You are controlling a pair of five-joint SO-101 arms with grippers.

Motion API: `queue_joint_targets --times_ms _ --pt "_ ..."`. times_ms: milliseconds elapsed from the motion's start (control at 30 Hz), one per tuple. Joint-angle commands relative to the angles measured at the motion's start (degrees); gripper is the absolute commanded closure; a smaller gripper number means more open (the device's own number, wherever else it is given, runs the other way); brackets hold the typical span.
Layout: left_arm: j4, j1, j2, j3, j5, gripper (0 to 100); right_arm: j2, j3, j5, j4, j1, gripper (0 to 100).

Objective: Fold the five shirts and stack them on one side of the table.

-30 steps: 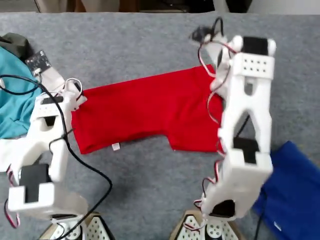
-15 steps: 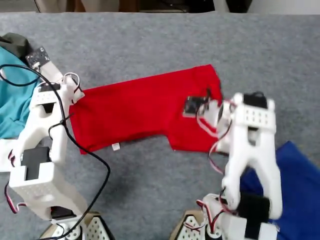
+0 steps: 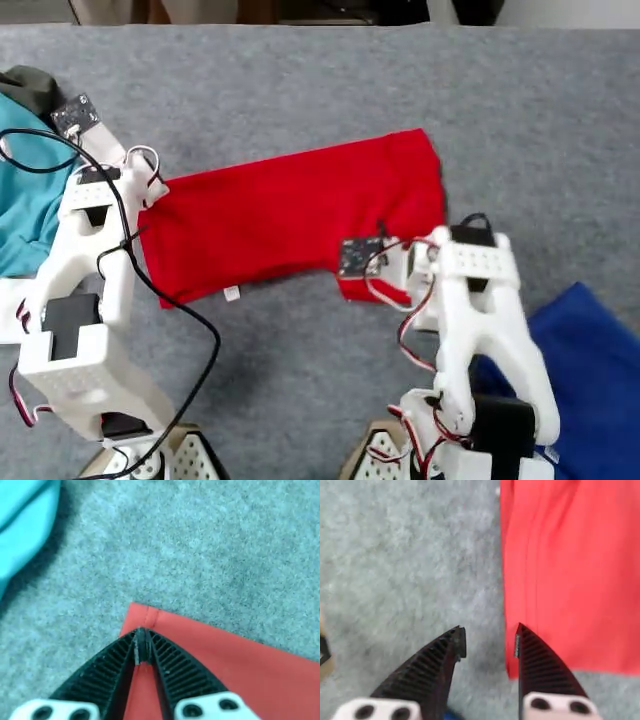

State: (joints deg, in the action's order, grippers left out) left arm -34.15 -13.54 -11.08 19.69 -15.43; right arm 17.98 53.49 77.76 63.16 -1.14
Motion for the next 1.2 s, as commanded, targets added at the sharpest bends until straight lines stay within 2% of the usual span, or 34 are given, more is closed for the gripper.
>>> queue_joint_targets --times_ms 0,333,567,667,800,1167 --pt "-0.3 -0.7 0.5 -2.6 0.0 98 2.1 1.9 -1.8 -5.5 2.8 81.8" --pt "-0.3 -0.6 0.5 -2.7 0.1 98 2.5 1.5 -2.1 -7.0 3.0 81.8" --pt "0.1 -0.4 0.5 -2.9 1.1 98 4.6 -4.9 -2.1 6.2 2.9 81.8" --pt "0.1 -0.4 0.5 -2.7 1.1 98 9.2 -5.1 -2.1 7.5 3.0 81.8" --pt "-0.1 -0.4 0.5 -2.6 1.1 98 10.3 -3.1 -2.1 3.2 3.3 81.8" --pt "-0.2 -0.4 0.5 -2.6 1.2 98 -2.8 -1.7 -6.4 -7.2 4.4 81.5"
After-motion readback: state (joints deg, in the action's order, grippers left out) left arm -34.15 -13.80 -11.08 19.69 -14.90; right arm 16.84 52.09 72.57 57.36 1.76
